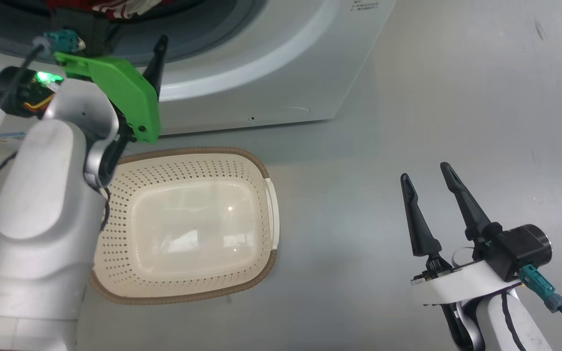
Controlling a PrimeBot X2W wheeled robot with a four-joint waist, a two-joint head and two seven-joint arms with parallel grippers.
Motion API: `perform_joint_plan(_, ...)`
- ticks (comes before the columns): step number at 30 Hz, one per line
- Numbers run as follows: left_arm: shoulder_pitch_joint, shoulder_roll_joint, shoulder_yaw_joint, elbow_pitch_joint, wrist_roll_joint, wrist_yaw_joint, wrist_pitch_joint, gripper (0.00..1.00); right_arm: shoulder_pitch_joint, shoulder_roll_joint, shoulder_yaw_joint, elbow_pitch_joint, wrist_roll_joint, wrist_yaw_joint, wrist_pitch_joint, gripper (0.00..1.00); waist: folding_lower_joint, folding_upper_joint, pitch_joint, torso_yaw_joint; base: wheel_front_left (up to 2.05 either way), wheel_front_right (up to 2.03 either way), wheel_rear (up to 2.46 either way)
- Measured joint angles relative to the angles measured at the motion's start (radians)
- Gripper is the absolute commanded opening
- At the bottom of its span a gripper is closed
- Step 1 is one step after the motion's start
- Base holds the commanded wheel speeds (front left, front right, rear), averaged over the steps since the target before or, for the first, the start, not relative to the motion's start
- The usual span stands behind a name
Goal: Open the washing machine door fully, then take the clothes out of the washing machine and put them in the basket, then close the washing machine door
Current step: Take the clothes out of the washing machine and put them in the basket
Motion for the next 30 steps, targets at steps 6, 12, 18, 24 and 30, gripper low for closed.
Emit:
perform_joint_plan(6,-0.169,0.065,0.039,0.039,-0.026,-0.002,0.148,1.00,-0.073,-0.002,0.054,-0.007,0.039,0.006,0.000,1.00,0.0001,0.0000,0.095,-0.047,0.00,0.00,0.00)
perform_joint_plan(12,-0.272,0.115,0.069,0.080,-0.059,-0.011,0.244,1.00,-0.133,-0.003,0.099,-0.007,0.070,0.010,0.000,1.00,0.0001,0.0000,0.169,-0.100,0.00,0.00,0.00)
perform_joint_plan(18,-0.347,0.146,0.127,0.115,-0.120,-0.016,0.317,1.00,-0.176,-0.004,0.128,-0.007,0.105,0.009,0.000,1.00,0.0001,0.0000,0.229,-0.158,0.00,0.00,0.00)
perform_joint_plan(24,-0.427,0.166,0.161,0.129,-0.153,-0.016,0.364,1.00,-0.201,-0.004,0.140,-0.007,0.121,0.003,0.000,1.00,0.0001,0.0000,0.275,-0.199,0.00,0.00,0.00)
perform_joint_plan(30,-0.493,0.193,0.163,0.150,-0.154,-0.016,0.399,1.00,-0.223,-0.004,0.148,-0.007,0.131,-0.005,0.000,1.00,0.0000,0.0000,0.325,-0.233,0.00,0.00,0.00)
